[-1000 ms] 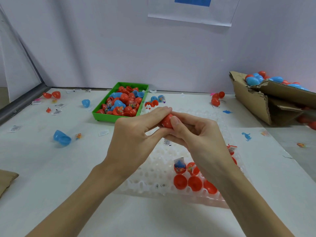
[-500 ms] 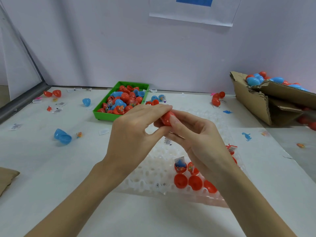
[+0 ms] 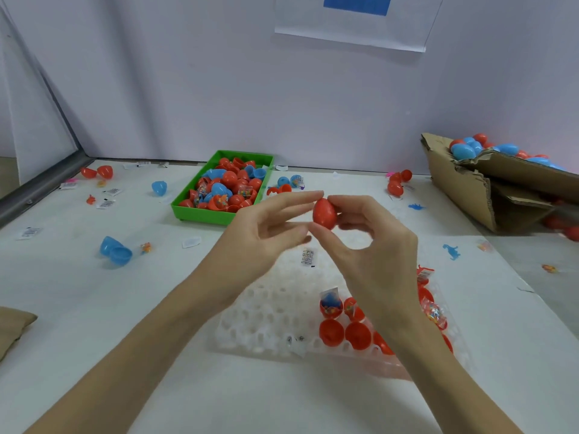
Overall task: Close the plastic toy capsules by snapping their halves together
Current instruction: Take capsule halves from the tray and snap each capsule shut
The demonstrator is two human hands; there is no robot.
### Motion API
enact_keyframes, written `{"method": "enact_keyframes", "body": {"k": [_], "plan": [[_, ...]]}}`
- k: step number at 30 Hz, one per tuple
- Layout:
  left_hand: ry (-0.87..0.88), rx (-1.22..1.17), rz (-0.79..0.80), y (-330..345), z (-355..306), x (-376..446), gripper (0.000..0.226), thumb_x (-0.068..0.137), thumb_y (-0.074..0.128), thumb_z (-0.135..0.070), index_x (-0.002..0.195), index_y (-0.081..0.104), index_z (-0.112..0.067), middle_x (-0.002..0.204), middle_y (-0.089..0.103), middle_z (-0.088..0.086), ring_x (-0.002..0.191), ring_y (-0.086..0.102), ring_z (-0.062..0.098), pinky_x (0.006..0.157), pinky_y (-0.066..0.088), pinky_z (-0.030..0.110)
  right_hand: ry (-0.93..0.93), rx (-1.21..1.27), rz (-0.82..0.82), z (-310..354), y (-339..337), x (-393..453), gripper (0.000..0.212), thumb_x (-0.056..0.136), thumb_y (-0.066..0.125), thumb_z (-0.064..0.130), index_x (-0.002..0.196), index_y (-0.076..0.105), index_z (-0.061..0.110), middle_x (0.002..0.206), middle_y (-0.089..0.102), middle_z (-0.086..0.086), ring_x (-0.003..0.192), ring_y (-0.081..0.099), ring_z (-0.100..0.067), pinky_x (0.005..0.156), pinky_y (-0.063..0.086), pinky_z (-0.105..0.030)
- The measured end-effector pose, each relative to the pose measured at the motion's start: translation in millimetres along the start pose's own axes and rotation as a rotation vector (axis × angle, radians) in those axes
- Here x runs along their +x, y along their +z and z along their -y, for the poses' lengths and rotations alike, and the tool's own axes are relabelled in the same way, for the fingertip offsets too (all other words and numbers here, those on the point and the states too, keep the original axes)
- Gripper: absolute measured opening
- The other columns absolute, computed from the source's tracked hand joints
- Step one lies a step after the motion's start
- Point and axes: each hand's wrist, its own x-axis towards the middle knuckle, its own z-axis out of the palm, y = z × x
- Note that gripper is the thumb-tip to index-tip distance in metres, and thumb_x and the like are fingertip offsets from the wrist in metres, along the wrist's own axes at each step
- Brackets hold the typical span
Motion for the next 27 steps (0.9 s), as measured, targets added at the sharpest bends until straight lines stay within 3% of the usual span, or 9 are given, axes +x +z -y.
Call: {"method": "enact_keyframes", "body": {"k": [2,4,6,9,11,13,17,22,27], "plan": [[-0.11,-0.233,-0.029,1.7,-0.3,0.5,0.023,0.103,0.064,-0.029,0.122,0.075,-0.024,0.118,0.078,0.003,0.11,0.074,0.021,0.094,0.06,0.031,-0.084,-0.135,-0.011,-4.4,2.6,-0.4,0.041,0.078,0.089,0.026,0.11,0.069,0.009,0.1,0.072,-0.001,0.085,0.066,-0.011,0.082,0.053,-0.014],[-0.148,-0.248,-0.093,5.2,3.7,0.5,0.028,0.092,0.073,-0.042,0.114,0.078,-0.024,0.109,0.079,0.007,0.105,0.076,0.026,0.097,0.059,0.038,-0.122,-0.19,0.012,-6.3,6.3,-1.4,0.042,0.079,0.089,0.026,0.111,0.068,0.008,0.103,0.068,-0.004,0.085,0.059,-0.008,0.08,0.048,-0.008],[-0.17,-0.213,-0.117,5.5,7.3,1.0,0.032,0.088,0.078,-0.036,0.115,0.077,-0.019,0.106,0.08,0.009,0.103,0.077,0.026,0.098,0.058,0.039,-0.167,-0.209,0.047,-6.6,8.4,-2.6,0.043,0.081,0.086,0.027,0.114,0.067,0.008,0.109,0.064,-0.006,0.09,0.056,-0.007,0.082,0.046,-0.007],[-0.266,-0.537,-0.021,-1.0,2.6,2.3,0.041,0.095,0.066,-0.024,0.124,0.07,0.004,0.115,0.076,0.019,0.108,0.075,0.028,0.091,0.06,0.032,-0.205,-0.121,0.096,-4.3,6.7,-1.2,0.047,0.089,0.077,0.03,0.128,0.064,0.005,0.121,0.063,-0.007,0.103,0.061,-0.012,0.091,0.05,-0.015],[-0.304,-0.681,0.031,-7.7,-1.6,3.0,0.038,0.094,0.06,-0.02,0.121,0.071,0.006,0.119,0.075,0.021,0.112,0.074,0.025,0.091,0.06,0.029,-0.196,-0.098,0.101,-1.9,4.2,0.6,0.051,0.093,0.071,0.03,0.136,0.061,0.005,0.13,0.063,-0.007,0.113,0.064,-0.016,0.097,0.051,-0.017],[-0.289,-0.68,0.086,-12.3,-3.5,3.0,0.034,0.095,0.056,-0.018,0.118,0.074,-0.001,0.12,0.074,0.02,0.113,0.073,0.024,0.094,0.058,0.029,-0.183,-0.091,0.121,0.9,1.7,0.9,0.057,0.092,0.07,0.033,0.141,0.058,0.008,0.136,0.062,-0.003,0.12,0.061,-0.016,0.102,0.047,-0.016],[-0.243,-0.647,0.181,-10.7,-2.6,1.4,0.035,0.1,0.052,-0.018,0.119,0.074,0.002,0.119,0.074,0.021,0.111,0.073,0.025,0.096,0.057,0.028,-0.17,-0.012,0.159,4.8,1.1,-0.6,0.057,0.089,0.074,0.033,0.139,0.06,0.01,0.134,0.065,0.002,0.124,0.06,-0.011,0.106,0.046,-0.02],[-0.225,-0.667,0.202,-6.3,-2.2,1.4,0.036,0.101,0.053,-0.022,0.116,0.075,0.002,0.121,0.074,0.022,0.113,0.072,0.025,0.096,0.057,0.029,-0.159,0.0,0.158,4.1,0.5,-2.0,0.039,0.091,0.075,0.024,0.126,0.067,0.008,0.117,0.071,0.002,0.103,0.066,-0.012,0.094,0.048,-0.014],[-0.247,-0.646,0.198,-3.4,0.0,1.3,0.036,0.101,0.053,-0.024,0.112,0.078,0.0,0.122,0.073,0.022,0.12,0.07,0.026,0.099,0.057,0.03,-0.17,-0.091,0.194,0.3,-1.1,-2.3,0.038,0.092,0.075,0.019,0.126,0.066,0.005,0.111,0.069,0.002,0.094,0.056,-0.003,0.089,0.044,-0.005]]}}
